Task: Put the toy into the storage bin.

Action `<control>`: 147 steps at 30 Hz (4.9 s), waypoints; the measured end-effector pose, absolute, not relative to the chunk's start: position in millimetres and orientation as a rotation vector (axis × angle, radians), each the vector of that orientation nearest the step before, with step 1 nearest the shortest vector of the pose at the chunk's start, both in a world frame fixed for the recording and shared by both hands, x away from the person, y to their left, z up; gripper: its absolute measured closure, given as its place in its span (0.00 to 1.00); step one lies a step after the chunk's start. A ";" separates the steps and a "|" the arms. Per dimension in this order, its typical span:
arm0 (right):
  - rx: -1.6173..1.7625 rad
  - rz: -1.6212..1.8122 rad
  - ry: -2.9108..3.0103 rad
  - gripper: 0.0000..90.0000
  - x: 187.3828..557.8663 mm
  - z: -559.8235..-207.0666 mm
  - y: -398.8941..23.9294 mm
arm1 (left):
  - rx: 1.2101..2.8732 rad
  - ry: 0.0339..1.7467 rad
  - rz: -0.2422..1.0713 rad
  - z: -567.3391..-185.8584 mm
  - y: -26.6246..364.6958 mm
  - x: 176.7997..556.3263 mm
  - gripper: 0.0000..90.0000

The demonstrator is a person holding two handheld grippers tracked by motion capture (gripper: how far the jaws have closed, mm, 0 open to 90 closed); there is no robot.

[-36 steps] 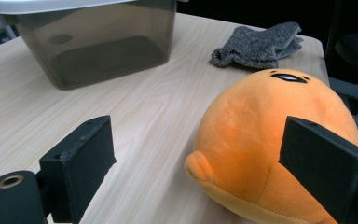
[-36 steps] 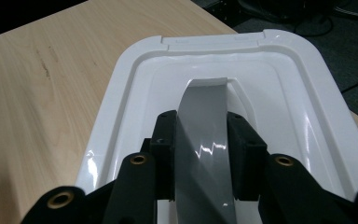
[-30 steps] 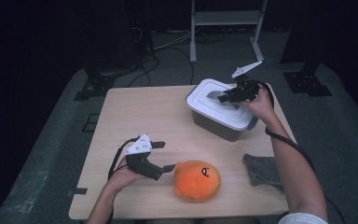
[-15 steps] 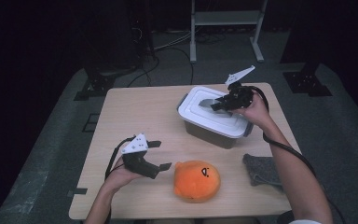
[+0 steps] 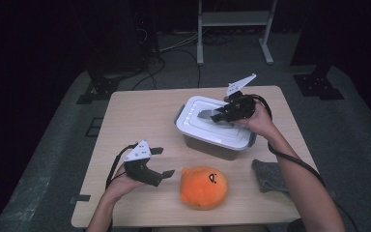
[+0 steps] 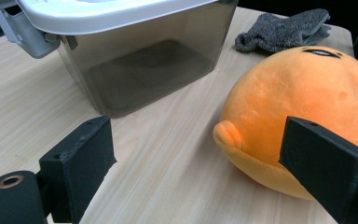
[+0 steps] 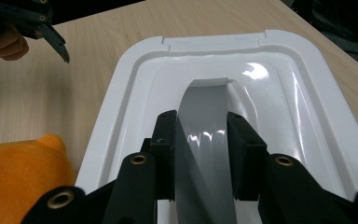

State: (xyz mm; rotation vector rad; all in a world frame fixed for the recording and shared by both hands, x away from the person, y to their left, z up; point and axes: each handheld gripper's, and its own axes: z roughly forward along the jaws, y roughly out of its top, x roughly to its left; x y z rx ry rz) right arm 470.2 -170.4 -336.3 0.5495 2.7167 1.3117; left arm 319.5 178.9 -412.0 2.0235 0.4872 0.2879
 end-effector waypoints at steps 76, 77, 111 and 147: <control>0.511 1.291 2.655 0.74 428.0 -284.9 -179.8 | 2.005 0.559 0.334 -429.0 213.6 300.7 0.09; 0.518 1.290 2.649 0.74 426.2 -283.4 -183.8 | 2.006 0.559 0.334 -429.2 213.3 300.7 0.09; 0.789 1.278 2.514 0.74 367.1 -294.3 -327.1 | 1.998 0.558 0.318 -429.7 209.4 299.7 0.09; 1.007 1.310 2.492 0.74 335.4 -365.2 -389.8 | 2.010 0.556 0.307 -430.4 208.5 300.4 0.09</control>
